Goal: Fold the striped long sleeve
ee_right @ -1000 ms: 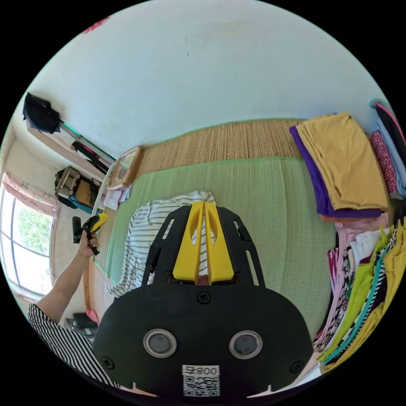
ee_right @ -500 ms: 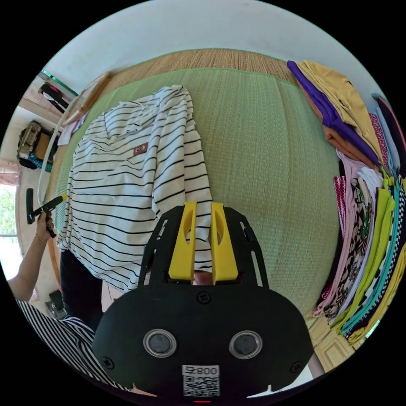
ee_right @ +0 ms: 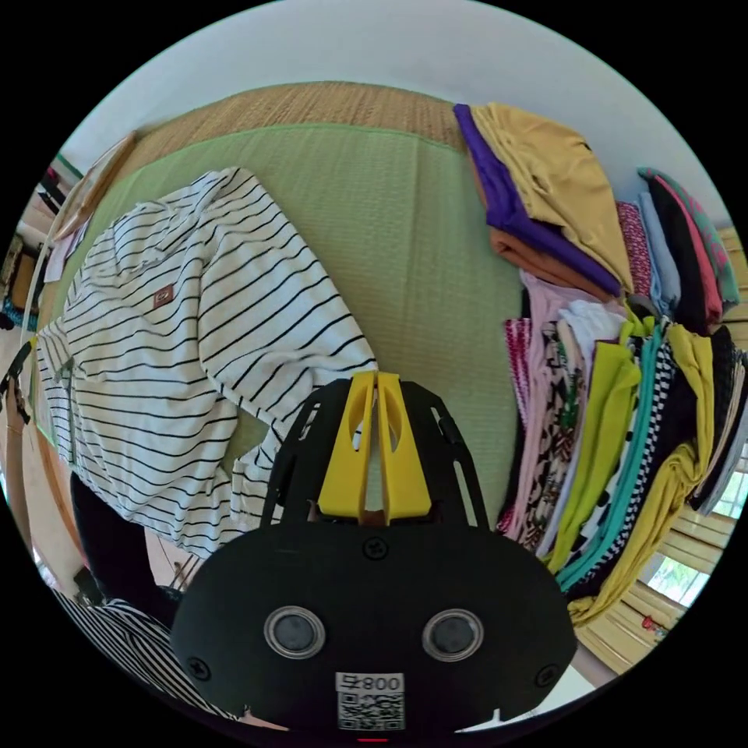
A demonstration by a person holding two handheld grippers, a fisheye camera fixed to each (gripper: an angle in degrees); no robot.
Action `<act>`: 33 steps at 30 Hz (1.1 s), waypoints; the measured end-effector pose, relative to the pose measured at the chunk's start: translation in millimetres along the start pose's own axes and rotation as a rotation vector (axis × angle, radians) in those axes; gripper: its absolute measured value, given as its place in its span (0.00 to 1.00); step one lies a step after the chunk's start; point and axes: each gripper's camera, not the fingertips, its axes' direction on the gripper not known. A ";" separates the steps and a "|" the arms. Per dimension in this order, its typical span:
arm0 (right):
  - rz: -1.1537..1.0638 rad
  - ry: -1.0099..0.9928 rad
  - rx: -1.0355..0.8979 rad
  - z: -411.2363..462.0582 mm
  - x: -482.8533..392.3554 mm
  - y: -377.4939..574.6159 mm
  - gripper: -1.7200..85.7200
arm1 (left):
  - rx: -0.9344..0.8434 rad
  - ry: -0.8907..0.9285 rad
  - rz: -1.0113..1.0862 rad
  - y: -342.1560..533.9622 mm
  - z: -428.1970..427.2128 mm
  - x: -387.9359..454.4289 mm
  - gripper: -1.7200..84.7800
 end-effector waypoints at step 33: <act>-0.387 -0.164 0.265 -72.9 -230.2 -166.8 0.09 | -0.092 0.077 0.418 -218.6 128.8 300.0 0.08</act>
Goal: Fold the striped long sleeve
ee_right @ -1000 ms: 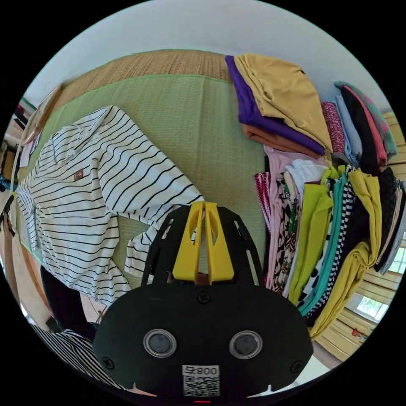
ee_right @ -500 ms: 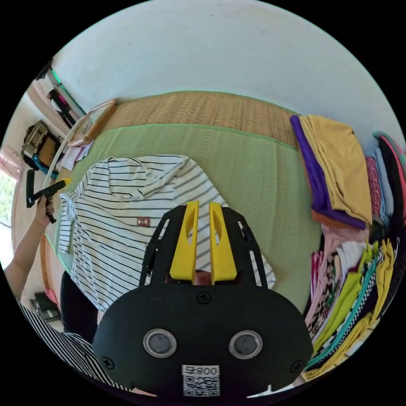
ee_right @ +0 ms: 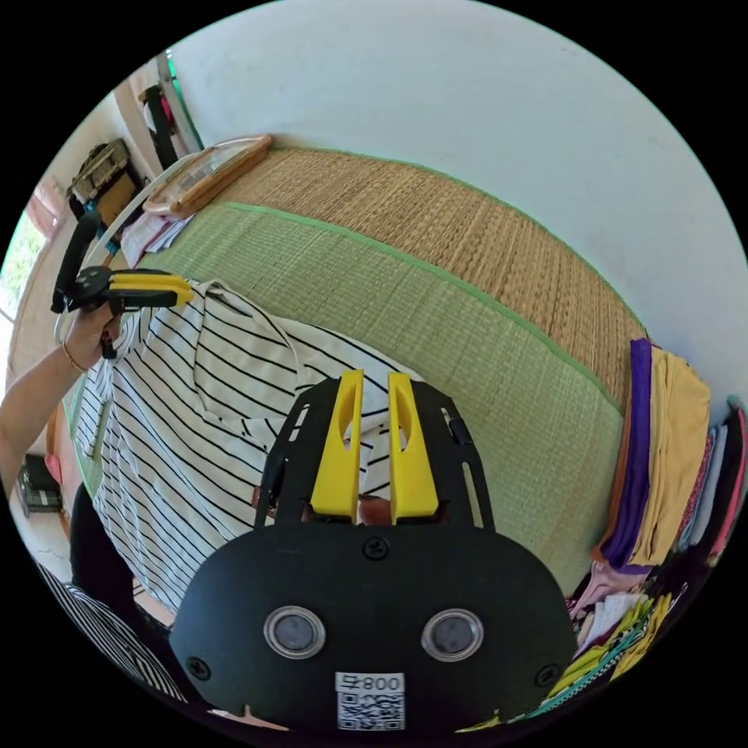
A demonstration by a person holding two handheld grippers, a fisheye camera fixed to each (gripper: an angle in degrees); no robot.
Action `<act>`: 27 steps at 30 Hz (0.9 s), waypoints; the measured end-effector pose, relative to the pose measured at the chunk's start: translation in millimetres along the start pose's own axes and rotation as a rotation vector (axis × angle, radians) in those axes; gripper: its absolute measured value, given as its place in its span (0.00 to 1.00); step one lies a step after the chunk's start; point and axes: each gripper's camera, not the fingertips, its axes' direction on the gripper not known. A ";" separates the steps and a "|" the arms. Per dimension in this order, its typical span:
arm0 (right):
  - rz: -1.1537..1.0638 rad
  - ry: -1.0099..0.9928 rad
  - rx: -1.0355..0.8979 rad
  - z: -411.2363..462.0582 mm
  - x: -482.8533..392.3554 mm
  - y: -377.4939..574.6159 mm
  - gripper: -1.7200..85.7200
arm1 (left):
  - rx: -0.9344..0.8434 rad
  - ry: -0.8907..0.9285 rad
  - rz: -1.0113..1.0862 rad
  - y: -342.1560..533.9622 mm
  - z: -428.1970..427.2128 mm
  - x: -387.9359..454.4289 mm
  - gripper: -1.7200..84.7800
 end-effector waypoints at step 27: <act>0.338 -0.323 0.092 -18.3 87.1 -22.2 0.02 | 0.212 0.181 -0.184 8.3 -21.1 -46.1 0.05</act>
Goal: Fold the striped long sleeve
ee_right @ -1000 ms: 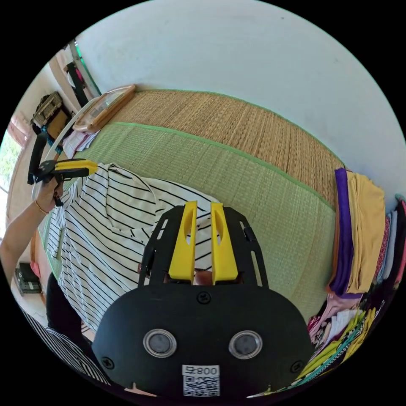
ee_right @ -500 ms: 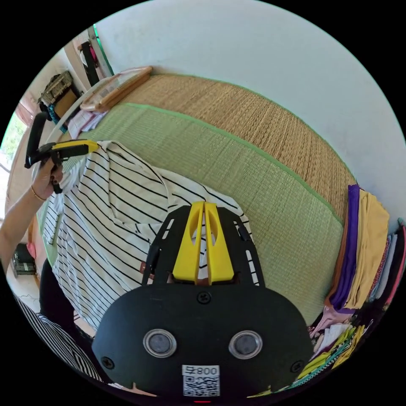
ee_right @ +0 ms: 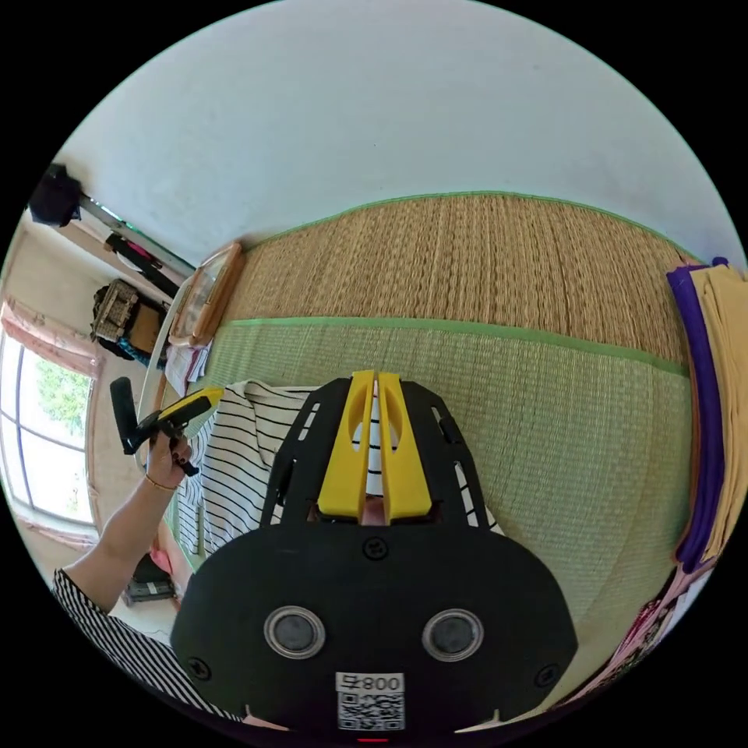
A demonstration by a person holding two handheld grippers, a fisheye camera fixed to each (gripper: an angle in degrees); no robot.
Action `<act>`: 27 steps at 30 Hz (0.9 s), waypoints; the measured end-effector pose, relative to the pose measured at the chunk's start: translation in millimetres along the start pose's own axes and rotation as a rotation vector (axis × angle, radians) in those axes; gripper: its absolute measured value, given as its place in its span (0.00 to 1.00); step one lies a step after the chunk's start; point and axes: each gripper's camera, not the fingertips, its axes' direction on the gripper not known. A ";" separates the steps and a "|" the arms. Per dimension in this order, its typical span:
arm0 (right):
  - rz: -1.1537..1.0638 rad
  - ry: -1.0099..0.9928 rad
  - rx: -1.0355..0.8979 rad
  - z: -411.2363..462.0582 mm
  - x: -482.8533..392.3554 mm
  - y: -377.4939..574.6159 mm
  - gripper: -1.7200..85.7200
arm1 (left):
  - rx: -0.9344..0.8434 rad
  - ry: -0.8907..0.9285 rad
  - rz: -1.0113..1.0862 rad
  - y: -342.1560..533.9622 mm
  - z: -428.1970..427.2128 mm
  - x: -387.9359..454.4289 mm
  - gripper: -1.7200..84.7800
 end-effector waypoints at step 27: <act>-0.330 0.211 -0.044 42.6 -125.3 16.1 0.03 | 0.033 0.089 0.111 71.7 -22.5 -2.8 0.05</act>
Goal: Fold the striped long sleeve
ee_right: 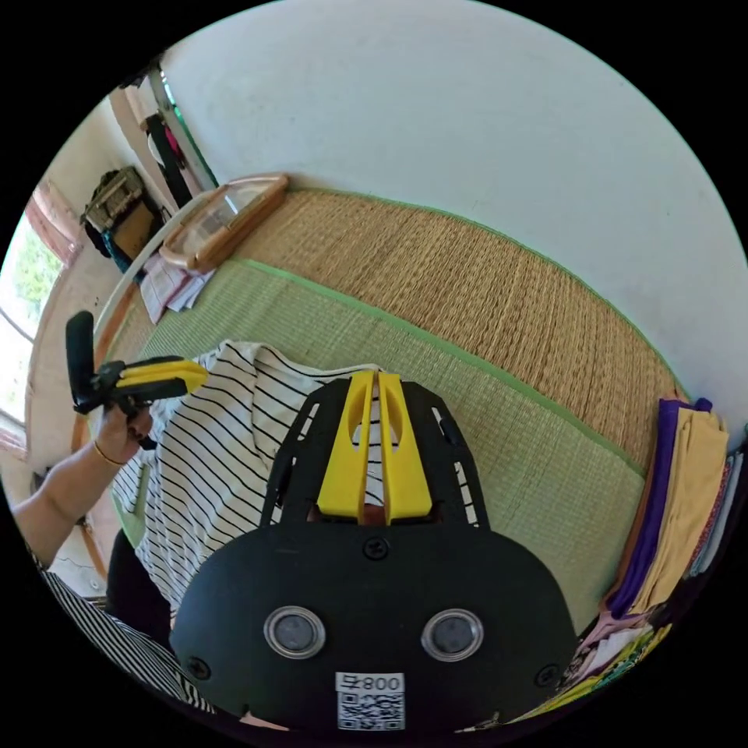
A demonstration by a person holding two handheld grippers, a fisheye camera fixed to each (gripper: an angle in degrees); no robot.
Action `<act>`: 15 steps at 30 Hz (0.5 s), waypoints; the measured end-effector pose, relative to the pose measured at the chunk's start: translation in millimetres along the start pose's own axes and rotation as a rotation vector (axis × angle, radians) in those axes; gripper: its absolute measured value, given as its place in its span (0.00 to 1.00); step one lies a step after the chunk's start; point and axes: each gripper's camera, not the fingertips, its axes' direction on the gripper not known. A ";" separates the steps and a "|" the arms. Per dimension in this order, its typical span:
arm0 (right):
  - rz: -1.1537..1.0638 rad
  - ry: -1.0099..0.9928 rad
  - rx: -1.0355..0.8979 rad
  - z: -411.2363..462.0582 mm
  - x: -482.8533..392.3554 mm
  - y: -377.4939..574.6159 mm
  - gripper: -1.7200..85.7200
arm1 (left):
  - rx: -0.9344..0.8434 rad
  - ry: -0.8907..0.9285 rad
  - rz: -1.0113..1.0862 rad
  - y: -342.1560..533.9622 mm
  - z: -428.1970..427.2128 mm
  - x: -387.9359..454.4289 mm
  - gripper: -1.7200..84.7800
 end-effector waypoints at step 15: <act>0.223 -0.078 0.110 -20.4 72.9 129.4 0.06 | -0.068 -0.183 -0.145 99.1 -53.5 -22.7 0.04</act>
